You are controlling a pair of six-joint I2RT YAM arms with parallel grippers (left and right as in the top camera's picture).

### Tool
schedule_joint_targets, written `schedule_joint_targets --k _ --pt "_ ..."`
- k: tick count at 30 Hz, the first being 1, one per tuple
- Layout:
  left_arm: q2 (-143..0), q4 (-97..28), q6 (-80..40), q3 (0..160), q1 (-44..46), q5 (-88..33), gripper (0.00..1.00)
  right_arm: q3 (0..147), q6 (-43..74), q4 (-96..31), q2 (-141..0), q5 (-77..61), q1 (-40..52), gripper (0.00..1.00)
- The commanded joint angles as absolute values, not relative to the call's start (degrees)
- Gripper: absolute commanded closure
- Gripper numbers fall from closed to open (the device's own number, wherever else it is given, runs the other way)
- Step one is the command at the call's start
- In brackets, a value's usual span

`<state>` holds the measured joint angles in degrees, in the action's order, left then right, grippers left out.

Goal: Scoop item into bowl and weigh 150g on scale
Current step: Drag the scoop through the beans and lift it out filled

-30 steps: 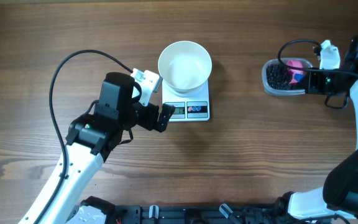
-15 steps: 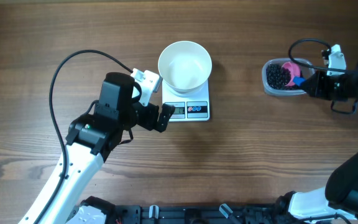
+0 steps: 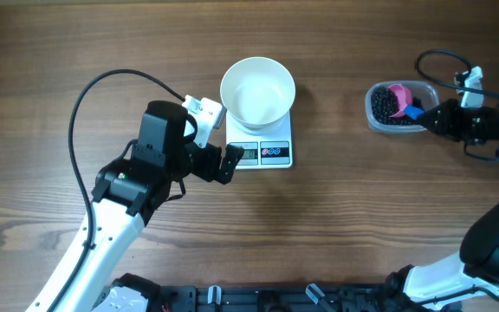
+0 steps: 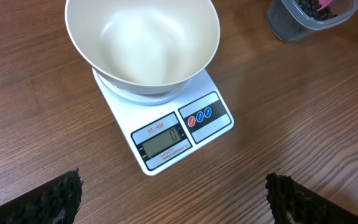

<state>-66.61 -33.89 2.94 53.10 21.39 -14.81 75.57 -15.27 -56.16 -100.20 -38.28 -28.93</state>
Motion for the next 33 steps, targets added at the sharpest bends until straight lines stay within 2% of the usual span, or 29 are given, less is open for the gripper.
schedule_joint_targets --k 1,23,33 --pt "-66.8 -33.9 4.1 53.8 21.6 -14.5 0.00 75.2 -13.8 -56.2 -101.2 -45.9 -30.5 0.96" --pt "-66.8 -33.9 4.1 53.8 21.6 -14.5 0.00 75.2 -4.0 -56.7 -102.0 -52.8 -35.5 0.96" --pt "-66.8 -33.9 4.1 53.8 21.6 -14.5 0.00 75.2 -4.0 -59.7 -102.0 -69.8 -41.3 0.96"
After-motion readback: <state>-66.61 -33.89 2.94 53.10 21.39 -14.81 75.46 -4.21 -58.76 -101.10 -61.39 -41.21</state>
